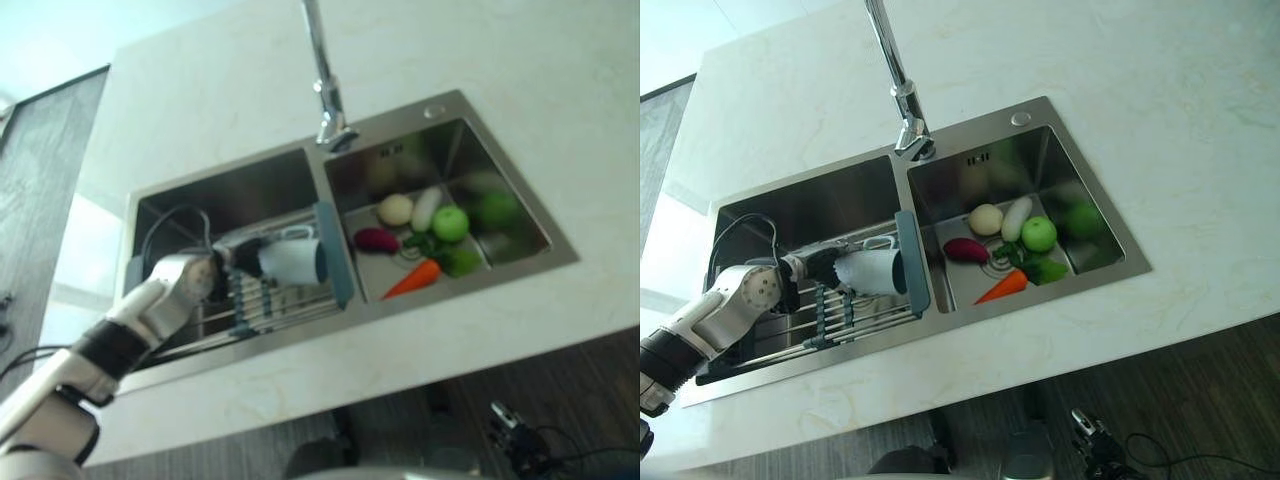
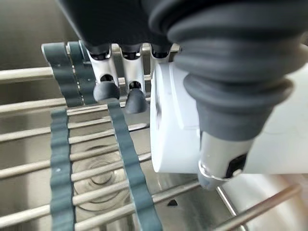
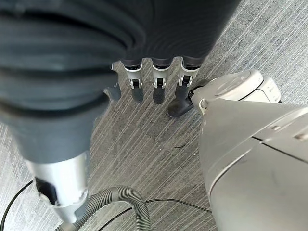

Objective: Place the dishes in the dishwasher.

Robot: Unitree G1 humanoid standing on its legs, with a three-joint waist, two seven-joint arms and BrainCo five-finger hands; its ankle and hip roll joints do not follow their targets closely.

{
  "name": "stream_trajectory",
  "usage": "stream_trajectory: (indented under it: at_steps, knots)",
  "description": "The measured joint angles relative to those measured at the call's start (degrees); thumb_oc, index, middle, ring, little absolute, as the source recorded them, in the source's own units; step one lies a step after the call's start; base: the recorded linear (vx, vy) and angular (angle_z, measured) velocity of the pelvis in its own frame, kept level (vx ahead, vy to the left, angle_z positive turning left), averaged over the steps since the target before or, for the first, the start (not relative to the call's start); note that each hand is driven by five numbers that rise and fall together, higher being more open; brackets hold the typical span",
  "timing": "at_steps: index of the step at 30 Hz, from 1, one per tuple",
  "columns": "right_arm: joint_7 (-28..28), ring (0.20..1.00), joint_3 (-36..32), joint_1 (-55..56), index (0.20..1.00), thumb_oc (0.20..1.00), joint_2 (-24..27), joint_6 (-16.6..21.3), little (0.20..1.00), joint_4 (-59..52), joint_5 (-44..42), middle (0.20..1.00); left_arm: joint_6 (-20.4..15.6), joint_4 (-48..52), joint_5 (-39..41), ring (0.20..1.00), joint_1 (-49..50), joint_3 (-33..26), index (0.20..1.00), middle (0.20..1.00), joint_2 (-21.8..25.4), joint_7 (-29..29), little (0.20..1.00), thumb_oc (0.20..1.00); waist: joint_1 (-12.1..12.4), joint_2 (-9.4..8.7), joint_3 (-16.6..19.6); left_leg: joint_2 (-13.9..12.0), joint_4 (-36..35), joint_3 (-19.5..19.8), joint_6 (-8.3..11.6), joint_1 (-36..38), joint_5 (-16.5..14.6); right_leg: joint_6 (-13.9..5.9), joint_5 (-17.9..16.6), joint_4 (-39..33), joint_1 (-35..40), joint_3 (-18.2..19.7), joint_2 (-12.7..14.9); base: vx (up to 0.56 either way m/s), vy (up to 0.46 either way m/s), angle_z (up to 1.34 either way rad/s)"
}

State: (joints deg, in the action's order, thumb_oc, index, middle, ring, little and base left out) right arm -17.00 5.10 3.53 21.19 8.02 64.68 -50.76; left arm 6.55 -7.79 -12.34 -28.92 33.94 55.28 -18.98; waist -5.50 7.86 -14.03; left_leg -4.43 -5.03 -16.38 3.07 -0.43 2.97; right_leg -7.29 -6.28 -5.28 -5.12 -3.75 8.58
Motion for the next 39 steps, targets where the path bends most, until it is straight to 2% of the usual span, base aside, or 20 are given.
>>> stream_trajectory:
  at_steps: [6,9,10,11,15,17,22,27,29,33,34,36,39]
  knots:
    - [0.2,1.0,-0.8,0.0,1.0,1.0,-0.1,0.0,1.0,0.2,0.1,1.0,-0.9,1.8,0.0,0.2,4.8,-0.9,0.2,0.2,-0.3,1.7,0.2,0.2,0.4,0.33,0.4,-0.3,0.0,0.2,0.0,1.1,0.0,0.06,-0.2,0.3,1.4,-0.4,0.0,0.0,-0.002,0.02]
    - [0.7,1.0,-1.3,0.4,1.0,1.0,-0.4,0.0,1.0,2.5,0.1,1.0,-2.1,2.1,-0.5,0.2,11.2,-3.2,0.2,0.2,-1.0,5.7,0.2,0.2,1.7,-0.33,4.5,-0.5,-0.4,1.7,0.08,1.9,0.0,0.24,0.3,0.2,3.2,-2.0,0.0,0.05,-0.018,0.27]
    - [1.3,1.0,-1.3,0.9,1.0,1.0,-1.0,0.0,1.0,2.5,0.1,1.0,-4.2,2.1,-2.4,0.2,14.4,-7.7,0.2,0.2,-1.2,8.1,0.2,0.2,1.9,-0.88,4.8,-0.5,-0.4,2.9,0.2,3.6,-0.1,0.35,0.8,0.2,5.9,-3.4,0.0,0.07,-0.018,0.52]
    - [1.6,1.0,-1.3,3.1,1.0,1.0,-2.2,0.0,1.0,2.4,0.1,1.0,-5.4,1.4,-4.3,0.2,17.3,-13.0,0.2,0.2,-1.1,11.5,0.2,0.2,3.5,-1.79,7.9,-0.7,-0.4,3.8,0.43,4.2,-0.4,0.3,1.7,0.2,7.1,-4.7,0.0,0.07,-0.014,0.48]
    - [2.5,1.0,-1.3,5.2,1.0,1.0,-4.2,-0.1,1.0,2.5,0.1,1.0,-5.9,-0.9,-8.0,0.2,20.7,-19.8,0.2,0.2,0.4,18.1,0.2,0.2,6.7,-2.63,12.2,0.0,-0.4,6.0,0.27,4.5,-0.8,-0.26,2.4,-0.1,8.4,-6.3,0.7,0.05,-0.003,0.32]
    - [2.9,1.0,-1.3,5.2,1.0,1.0,-4.2,-0.2,1.0,2.4,0.1,1.0,-6.7,-1.0,-9.2,0.2,22.3,-20.8,0.2,0.2,1.7,20.6,0.2,0.2,7.5,-2.47,12.5,0.5,-0.4,6.5,0.31,4.5,-1.2,-0.51,2.5,-0.1,8.9,-6.6,1.2,0.06,0.005,0.16]
    - [3.7,1.0,-1.3,6.9,1.0,1.0,-4.7,-1.2,1.0,2.5,0.2,1.0,-7.8,-1.3,-9.4,0.2,26.6,-21.7,0.2,0.2,1.6,27.2,0.2,0.2,7.6,-2.42,13.2,0.4,-0.4,8.0,0.2,4.5,-1.1,-0.32,2.9,-0.1,9.9,-8.1,1.1,0.06,0.001,0.13]
    - [3.7,1.0,-1.3,8.0,1.0,1.0,-5.0,-1.2,1.0,2.5,0.9,1.0,-9.4,-3.8,-9.0,0.2,27.3,-26.9,0.2,0.2,1.4,36.8,0.2,0.2,8.2,-2.84,13.7,0.2,-0.4,9.6,0.2,4.6,-0.6,-0.22,3.4,-0.1,11.1,-9.7,0.8,0.05,-0.006,0.16]
    - [3.7,1.0,-1.3,7.9,1.0,1.0,-5.2,-1.2,1.0,2.5,1.3,1.0,-11.1,-4.0,-6.5,0.2,27.9,-31.0,0.2,0.2,-0.5,40.2,0.2,0.2,8.4,-2.92,13.7,0.3,-0.4,10.0,0.15,4.8,-0.6,-0.29,3.5,-0.1,11.5,-10.1,0.8,0.02,-0.021,0.1]
    - [3.6,1.0,-1.4,8.0,1.0,1.0,-6.4,-1.1,1.0,3.5,2.5,1.0,-14.4,-1.0,0.5,0.2,29.5,-37.8,0.2,0.2,-7.9,44.4,0.2,0.2,9.4,-3.29,14.0,0.3,-0.4,11.4,0.11,5.5,-0.6,-0.31,4.1,-0.1,13.0,-11.4,0.8,0.01,-0.044,0.17]
    - [3.6,1.0,-1.4,7.8,1.0,1.0,-6.5,-1.1,1.0,3.5,2.6,1.0,-14.8,-0.7,1.2,0.2,29.9,-38.1,0.2,0.2,-8.4,44.7,0.2,0.2,10.3,-3.3,14.0,0.2,-0.4,11.6,0.11,5.5,-0.6,-0.32,4.2,-0.1,13.1,-11.6,0.7,0.0,-0.098,0.1]
    - [3.5,1.0,-1.3,7.5,1.0,1.0,-7.0,-1.0,1.0,4.0,3.5,1.0,-16.8,2.8,2.6,0.2,32.6,-41.2,0.2,0.2,-13.3,44.9,0.2,0.2,10.5,-3.64,14.1,0.2,-0.4,12.8,0.18,5.6,-0.5,-0.27,4.6,-0.1,13.9,-12.8,0.4,-0.02,-0.098,0.24]
    - [3.6,1.0,-1.1,7.0,1.0,1.0,-7.7,-1.0,1.0,4.5,3.6,1.0,-18.0,5.2,4.9,0.2,33.7,-41.4,0.2,0.2,-15.5,45.0,0.2,0.2,12.8,-4.28,14.3,-0.5,-0.4,13.6,0.39,5.4,-0.3,0.14,4.9,-0.1,14.1,-13.3,-0.5,-0.06,-0.124,0.17]
